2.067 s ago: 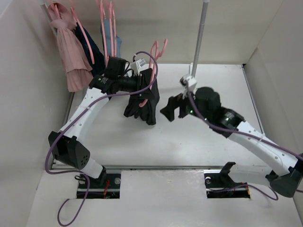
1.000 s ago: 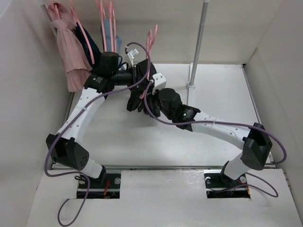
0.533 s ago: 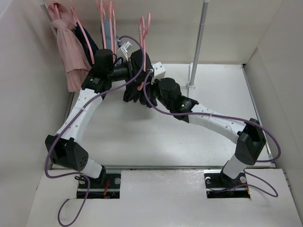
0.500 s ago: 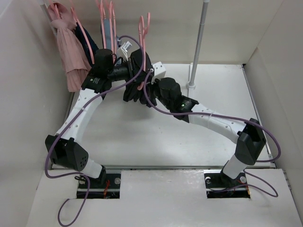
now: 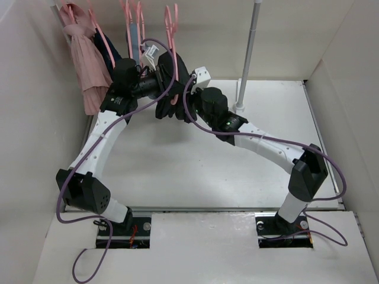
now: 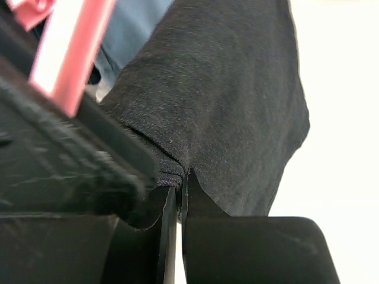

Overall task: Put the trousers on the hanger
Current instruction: Place the hanger at the clothesline.

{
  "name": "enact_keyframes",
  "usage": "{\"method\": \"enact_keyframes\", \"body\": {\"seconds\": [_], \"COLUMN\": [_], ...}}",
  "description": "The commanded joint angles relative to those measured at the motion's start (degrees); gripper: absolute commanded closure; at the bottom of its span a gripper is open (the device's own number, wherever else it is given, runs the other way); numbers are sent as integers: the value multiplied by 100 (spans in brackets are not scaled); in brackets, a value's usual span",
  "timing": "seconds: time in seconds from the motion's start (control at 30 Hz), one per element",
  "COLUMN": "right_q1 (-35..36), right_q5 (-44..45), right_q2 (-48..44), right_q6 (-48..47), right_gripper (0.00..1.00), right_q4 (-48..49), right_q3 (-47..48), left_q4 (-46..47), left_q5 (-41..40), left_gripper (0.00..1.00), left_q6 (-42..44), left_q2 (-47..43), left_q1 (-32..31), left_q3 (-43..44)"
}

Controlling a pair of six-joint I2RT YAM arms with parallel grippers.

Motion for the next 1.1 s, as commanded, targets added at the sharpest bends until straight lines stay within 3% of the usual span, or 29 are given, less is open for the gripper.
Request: {"method": "enact_keyframes", "body": {"seconds": [0.0, 0.13, 0.37, 0.63, 1.07], "right_q1": [-552, -605, -842, -895, -526], "right_q5": [225, 66, -591, -944, -1366], "right_q2": [171, 31, -382, 13, -901], "right_q6": [427, 427, 673, 726, 339], "right_gripper": [100, 100, 100, 100, 100], "right_q4": [1608, 1696, 1880, 1880, 1880], "right_q3": [906, 960, 152, 468, -1017], "left_q4": [-358, -517, -727, -947, 133], "left_q5": [1836, 1783, 1731, 1678, 1537], "left_gripper": [100, 100, 100, 100, 100], "left_q6": [199, 339, 594, 762, 480], "left_q2": [-475, -475, -475, -299, -185], "left_q1": [-425, -425, -311, -434, -293], "left_q3": [-5, -5, 100, 337, 337]}}
